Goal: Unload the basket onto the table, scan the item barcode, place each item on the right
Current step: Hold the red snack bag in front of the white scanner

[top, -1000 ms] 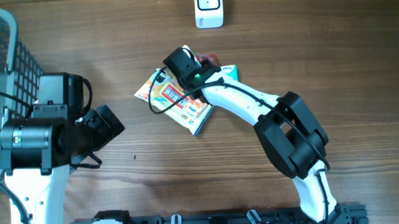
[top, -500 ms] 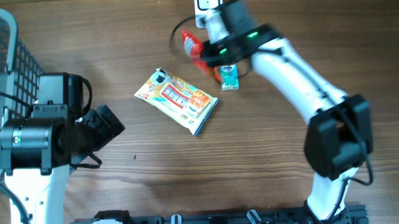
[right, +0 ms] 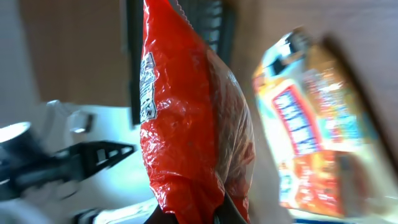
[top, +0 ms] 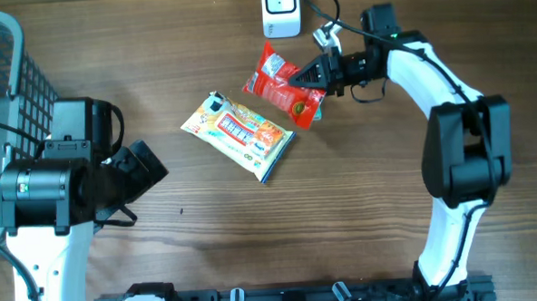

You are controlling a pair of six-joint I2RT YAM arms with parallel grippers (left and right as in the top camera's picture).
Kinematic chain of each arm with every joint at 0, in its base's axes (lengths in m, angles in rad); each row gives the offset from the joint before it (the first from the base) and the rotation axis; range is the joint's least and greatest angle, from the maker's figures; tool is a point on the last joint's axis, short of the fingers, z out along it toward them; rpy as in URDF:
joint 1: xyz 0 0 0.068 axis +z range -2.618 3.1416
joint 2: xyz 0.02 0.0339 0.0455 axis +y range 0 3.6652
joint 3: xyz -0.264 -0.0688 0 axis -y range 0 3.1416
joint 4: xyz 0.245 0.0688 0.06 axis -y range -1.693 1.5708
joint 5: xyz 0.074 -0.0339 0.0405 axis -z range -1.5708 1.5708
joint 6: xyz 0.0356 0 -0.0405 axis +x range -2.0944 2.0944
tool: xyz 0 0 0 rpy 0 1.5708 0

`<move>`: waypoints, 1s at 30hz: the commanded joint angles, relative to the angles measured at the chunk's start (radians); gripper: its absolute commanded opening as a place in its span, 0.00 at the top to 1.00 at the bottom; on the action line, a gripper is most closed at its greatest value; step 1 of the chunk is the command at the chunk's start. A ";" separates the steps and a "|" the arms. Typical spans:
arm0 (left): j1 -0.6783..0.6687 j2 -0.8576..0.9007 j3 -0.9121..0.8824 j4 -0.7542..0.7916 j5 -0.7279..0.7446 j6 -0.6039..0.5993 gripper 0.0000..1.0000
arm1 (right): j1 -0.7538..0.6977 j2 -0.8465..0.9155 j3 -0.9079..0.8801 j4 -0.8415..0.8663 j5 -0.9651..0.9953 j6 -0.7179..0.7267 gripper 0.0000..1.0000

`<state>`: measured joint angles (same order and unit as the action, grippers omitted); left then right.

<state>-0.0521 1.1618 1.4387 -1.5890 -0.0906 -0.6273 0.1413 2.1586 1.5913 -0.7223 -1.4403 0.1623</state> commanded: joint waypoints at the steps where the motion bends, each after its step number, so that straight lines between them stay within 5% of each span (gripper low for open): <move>1: 0.005 0.003 -0.003 0.002 0.004 -0.013 0.00 | 0.010 0.011 0.001 0.014 -0.182 -0.023 0.96; 11: 0.005 0.003 -0.003 0.002 0.004 -0.013 0.00 | 0.051 0.010 0.001 -0.066 -0.184 -0.031 0.96; 18: 0.005 0.003 -0.003 0.002 0.004 -0.013 0.00 | -0.046 0.008 0.002 -0.056 -0.184 -0.039 0.96; 30: 0.005 0.003 -0.003 0.002 0.004 -0.013 0.00 | -0.129 0.008 0.002 -0.057 -0.184 -0.212 0.96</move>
<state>-0.0521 1.1618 1.4387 -1.5890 -0.0906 -0.6273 0.0105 2.1643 1.5909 -0.7845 -1.5589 -0.0059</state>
